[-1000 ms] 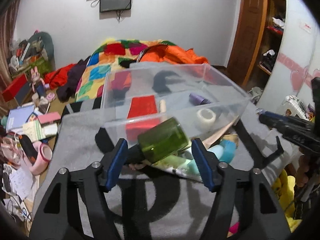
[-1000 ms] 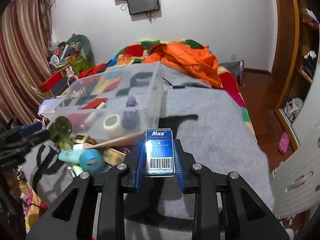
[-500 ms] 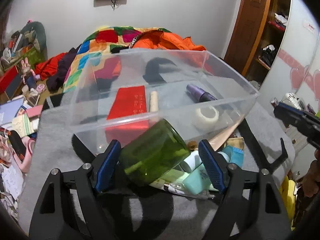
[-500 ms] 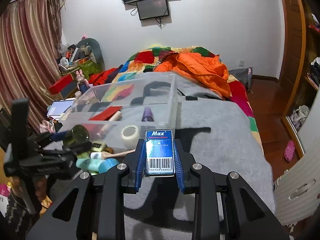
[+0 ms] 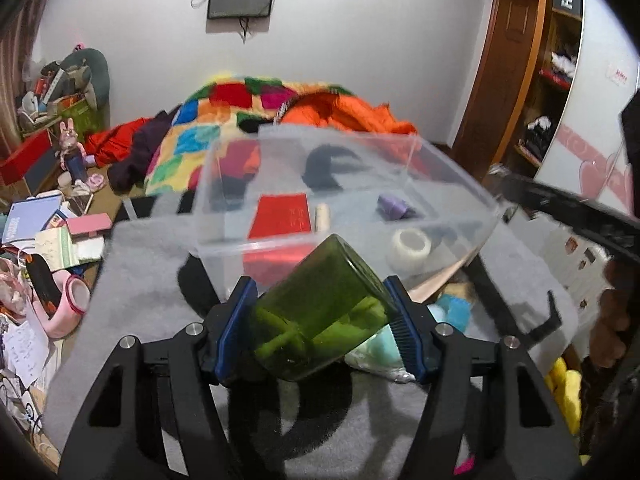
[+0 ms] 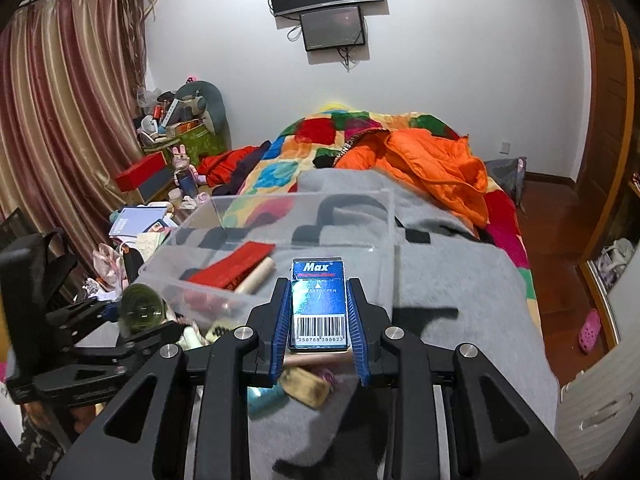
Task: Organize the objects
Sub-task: 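Carry the green bottle and blue box over the clear box and release both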
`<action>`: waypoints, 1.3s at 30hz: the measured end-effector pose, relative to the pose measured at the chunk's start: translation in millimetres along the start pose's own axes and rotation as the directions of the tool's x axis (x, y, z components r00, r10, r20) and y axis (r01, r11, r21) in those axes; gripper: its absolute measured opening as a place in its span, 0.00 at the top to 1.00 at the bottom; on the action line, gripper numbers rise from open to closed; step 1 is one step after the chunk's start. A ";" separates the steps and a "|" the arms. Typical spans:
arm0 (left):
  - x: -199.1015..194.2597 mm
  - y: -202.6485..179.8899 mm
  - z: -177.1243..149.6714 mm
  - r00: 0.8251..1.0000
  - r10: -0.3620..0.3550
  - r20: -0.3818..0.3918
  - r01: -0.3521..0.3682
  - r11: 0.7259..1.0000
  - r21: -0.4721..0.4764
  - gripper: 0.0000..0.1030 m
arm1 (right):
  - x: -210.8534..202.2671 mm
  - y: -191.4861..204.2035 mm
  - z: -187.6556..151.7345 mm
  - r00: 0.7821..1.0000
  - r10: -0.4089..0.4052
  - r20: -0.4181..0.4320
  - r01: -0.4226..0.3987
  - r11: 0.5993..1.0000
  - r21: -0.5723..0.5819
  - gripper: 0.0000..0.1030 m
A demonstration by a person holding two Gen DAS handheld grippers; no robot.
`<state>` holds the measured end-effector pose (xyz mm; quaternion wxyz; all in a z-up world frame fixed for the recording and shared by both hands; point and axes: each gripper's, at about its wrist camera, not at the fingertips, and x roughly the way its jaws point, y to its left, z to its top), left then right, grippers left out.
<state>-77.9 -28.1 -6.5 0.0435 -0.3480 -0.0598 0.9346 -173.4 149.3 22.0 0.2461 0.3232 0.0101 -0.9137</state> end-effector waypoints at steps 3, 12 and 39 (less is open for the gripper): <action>-16.7 0.3 12.4 0.999 -0.011 0.049 0.011 1.000 -0.004 0.38 | 4.9 2.7 8.8 1.000 -0.004 0.008 0.004 1.000 -0.010 0.76; -30.6 -2.0 56.4 0.987 0.017 0.158 -0.021 1.000 0.023 0.38 | 21.5 8.4 31.8 1.000 -0.016 0.025 0.017 0.999 -0.031 0.76; 83.8 -3.8 72.7 0.999 -0.007 -0.042 0.008 0.999 0.032 0.38 | 94.9 13.5 16.8 0.990 -0.088 -0.112 0.079 0.994 -0.080 0.76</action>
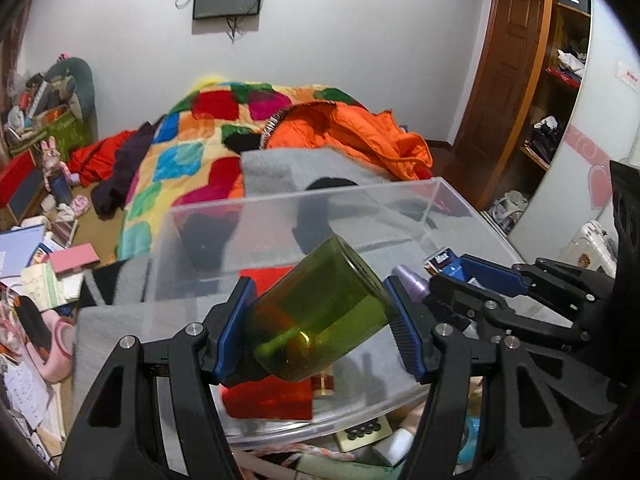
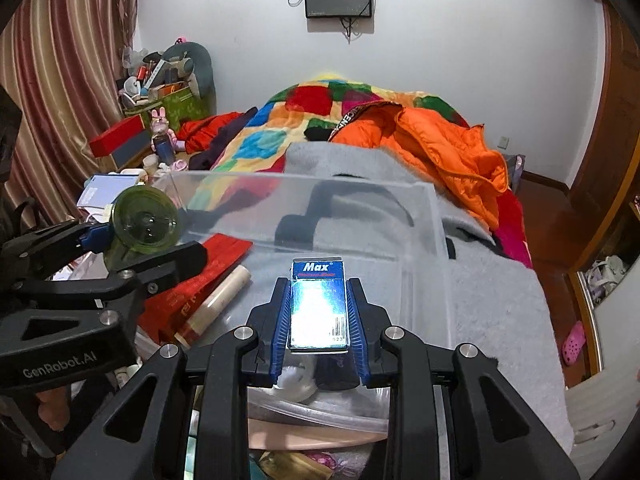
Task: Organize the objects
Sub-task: 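Carry the green bottle and blue box over the clear box and release both, then move both grippers back toward the items beside the clear box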
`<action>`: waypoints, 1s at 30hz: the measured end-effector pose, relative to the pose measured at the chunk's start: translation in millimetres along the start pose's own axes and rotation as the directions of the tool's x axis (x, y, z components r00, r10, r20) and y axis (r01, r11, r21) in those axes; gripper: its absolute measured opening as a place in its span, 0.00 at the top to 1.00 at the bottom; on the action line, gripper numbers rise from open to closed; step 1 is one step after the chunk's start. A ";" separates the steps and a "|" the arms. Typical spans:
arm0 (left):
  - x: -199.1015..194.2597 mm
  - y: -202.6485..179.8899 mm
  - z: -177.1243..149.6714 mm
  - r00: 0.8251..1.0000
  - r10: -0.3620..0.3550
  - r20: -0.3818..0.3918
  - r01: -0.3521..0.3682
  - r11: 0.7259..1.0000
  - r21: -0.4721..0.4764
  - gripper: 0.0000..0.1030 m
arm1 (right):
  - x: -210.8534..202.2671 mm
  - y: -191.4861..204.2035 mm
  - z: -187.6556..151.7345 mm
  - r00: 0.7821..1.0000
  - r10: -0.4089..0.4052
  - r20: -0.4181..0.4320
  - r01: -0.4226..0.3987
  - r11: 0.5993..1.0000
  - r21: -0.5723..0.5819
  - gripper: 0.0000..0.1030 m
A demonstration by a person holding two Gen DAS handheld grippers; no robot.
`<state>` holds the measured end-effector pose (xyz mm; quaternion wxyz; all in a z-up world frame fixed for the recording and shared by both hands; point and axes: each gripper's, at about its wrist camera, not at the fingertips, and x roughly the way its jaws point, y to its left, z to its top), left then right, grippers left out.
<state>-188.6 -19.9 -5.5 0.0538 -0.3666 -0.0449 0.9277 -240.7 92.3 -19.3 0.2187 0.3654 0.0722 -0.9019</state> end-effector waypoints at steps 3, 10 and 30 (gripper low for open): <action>5.0 -2.6 -2.8 1.000 0.003 -0.011 -0.003 1.000 0.008 0.38 | 0.2 2.4 -1.5 1.000 -0.012 0.001 0.012 1.000 -0.008 0.76; 11.2 0.7 -7.2 0.999 -0.010 -0.043 0.010 1.000 -0.005 0.38 | -1.7 2.6 -2.8 1.000 -0.015 -0.006 0.015 1.000 -0.013 0.76; -50.8 0.8 -6.3 0.999 -0.026 0.042 0.028 0.999 -0.038 0.21 | -45.2 -8.4 -11.2 0.999 0.026 0.038 -0.026 0.999 0.018 0.53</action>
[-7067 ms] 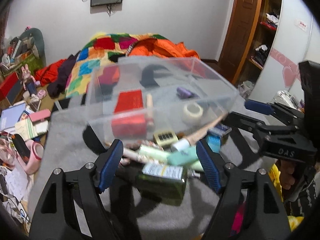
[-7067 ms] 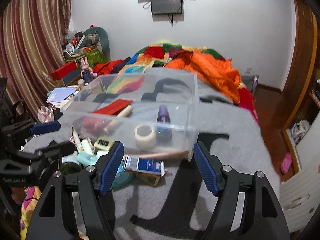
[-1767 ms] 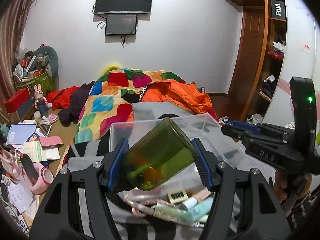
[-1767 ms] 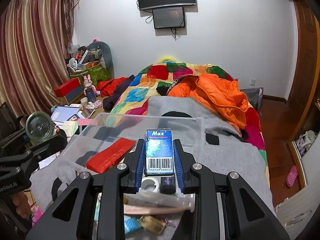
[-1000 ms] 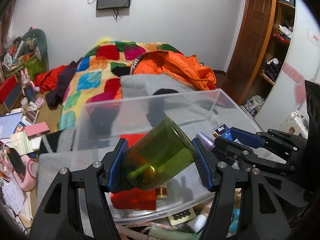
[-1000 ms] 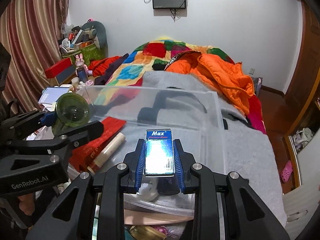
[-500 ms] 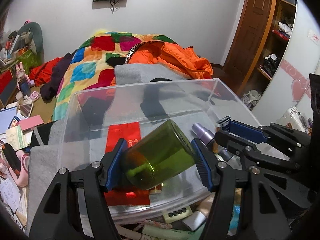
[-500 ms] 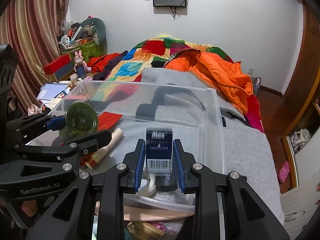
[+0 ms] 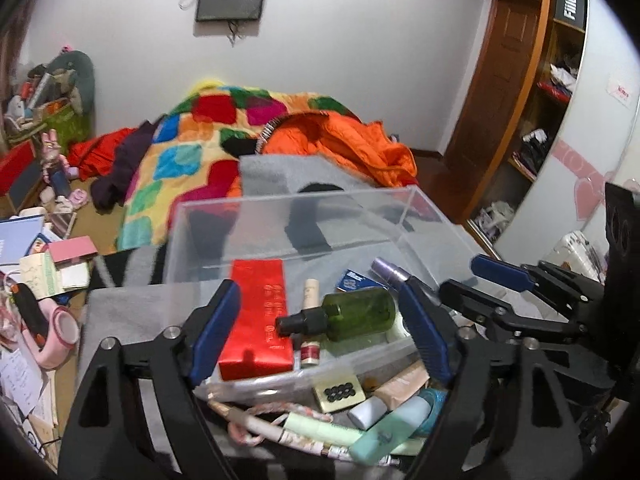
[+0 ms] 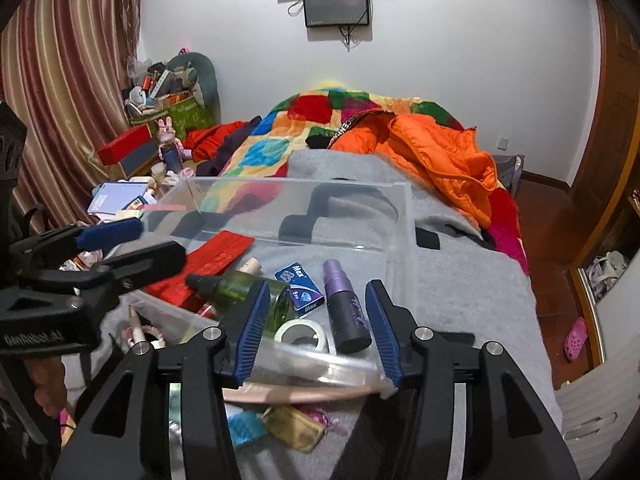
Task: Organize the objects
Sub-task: 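Move both grippers back toward the items beside the clear box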
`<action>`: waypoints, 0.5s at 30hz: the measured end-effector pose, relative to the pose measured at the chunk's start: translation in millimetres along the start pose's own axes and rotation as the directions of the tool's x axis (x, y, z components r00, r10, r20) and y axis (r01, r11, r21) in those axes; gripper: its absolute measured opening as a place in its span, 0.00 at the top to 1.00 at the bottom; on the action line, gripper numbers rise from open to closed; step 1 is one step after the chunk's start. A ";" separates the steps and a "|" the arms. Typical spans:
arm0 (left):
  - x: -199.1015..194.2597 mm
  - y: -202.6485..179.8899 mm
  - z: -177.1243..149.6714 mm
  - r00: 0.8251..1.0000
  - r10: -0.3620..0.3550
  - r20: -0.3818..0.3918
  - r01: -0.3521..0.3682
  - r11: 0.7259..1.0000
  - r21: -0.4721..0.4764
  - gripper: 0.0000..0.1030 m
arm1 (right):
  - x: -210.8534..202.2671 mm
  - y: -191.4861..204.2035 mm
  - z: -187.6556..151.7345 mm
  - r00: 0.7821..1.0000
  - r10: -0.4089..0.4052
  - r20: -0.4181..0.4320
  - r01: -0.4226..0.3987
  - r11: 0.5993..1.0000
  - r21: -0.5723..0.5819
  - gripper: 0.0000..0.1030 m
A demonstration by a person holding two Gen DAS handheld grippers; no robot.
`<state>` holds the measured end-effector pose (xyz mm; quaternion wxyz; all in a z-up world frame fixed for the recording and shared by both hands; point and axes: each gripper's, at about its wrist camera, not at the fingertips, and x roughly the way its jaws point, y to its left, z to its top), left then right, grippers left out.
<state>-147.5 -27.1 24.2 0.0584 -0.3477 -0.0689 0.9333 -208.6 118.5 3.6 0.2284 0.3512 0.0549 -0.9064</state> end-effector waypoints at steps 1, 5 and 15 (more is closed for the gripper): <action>-5.6 1.1 -0.8 1.000 0.003 0.009 -0.003 1.000 -0.001 0.21 | -3.5 -0.3 -0.1 1.000 0.000 0.006 0.000 1.000 0.000 0.52; -25.5 7.7 -7.4 0.999 0.023 0.036 -0.023 1.000 -0.010 0.13 | -19.1 2.4 -4.7 0.999 0.004 0.033 -0.004 1.000 -0.004 0.46; -33.9 25.2 -39.9 0.996 0.083 -0.014 -0.084 0.996 -0.028 0.12 | -33.7 9.7 -30.9 0.999 0.044 0.017 -0.044 0.999 0.001 0.46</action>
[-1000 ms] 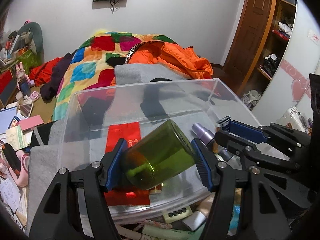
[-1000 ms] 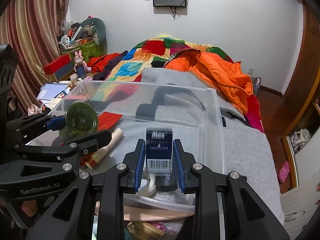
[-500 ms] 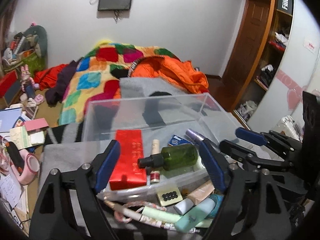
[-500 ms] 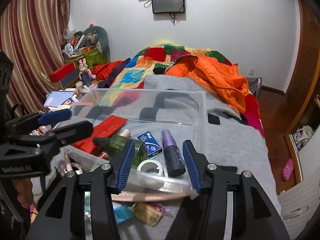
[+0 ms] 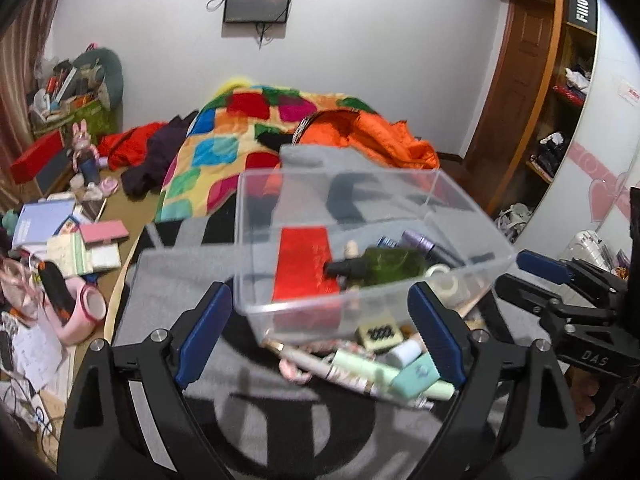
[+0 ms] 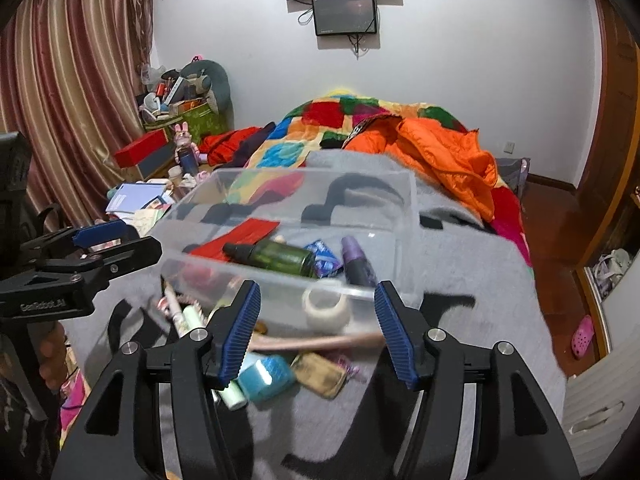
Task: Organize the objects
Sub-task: 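Move both grippers back toward the items beside the clear box, then grasp the mint-green lotion tube with the left gripper while the right grasps the blue tape roll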
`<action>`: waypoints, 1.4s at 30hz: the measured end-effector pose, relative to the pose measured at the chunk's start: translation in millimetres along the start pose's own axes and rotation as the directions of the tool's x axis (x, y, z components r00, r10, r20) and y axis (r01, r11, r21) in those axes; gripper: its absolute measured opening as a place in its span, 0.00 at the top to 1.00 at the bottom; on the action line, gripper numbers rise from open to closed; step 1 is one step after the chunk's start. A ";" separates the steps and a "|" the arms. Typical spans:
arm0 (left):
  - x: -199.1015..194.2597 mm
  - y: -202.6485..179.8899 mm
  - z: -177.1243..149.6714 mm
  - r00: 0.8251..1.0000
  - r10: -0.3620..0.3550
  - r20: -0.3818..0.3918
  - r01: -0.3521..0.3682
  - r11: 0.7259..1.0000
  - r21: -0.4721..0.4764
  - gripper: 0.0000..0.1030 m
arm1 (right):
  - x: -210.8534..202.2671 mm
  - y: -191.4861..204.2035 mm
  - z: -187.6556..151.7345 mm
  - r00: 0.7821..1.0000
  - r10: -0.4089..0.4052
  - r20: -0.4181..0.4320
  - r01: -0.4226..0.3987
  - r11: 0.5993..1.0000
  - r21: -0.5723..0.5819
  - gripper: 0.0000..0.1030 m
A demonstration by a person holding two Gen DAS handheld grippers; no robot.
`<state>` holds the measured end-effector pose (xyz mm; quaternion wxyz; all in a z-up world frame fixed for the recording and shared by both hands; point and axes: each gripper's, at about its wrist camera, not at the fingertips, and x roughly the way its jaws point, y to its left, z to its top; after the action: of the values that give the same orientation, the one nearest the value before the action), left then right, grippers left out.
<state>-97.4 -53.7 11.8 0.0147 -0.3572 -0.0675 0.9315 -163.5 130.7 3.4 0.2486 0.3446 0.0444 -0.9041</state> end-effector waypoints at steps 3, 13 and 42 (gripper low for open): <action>2.7 4.7 -10.9 1.000 0.013 -0.024 -0.013 1.000 -0.008 0.12 | 2.5 1.0 -9.4 1.000 0.012 -0.025 -0.012 1.000 0.007 0.46; 21.8 -2.7 -42.3 0.994 0.007 -0.107 -0.009 1.000 -0.014 0.12 | 26.2 10.9 -39.3 0.990 0.054 -0.126 -0.053 0.999 0.014 0.46; 35.1 -72.0 -48.5 0.988 -0.061 -0.143 0.084 0.984 0.160 0.12 | 11.5 -15.6 -67.3 0.988 0.101 -0.117 -0.092 0.993 0.079 0.63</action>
<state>-92.7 25.9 -37.4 0.0831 -0.4155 -0.0019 0.9058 -137.8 156.3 -56.5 0.2762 0.4093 0.0092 -0.8695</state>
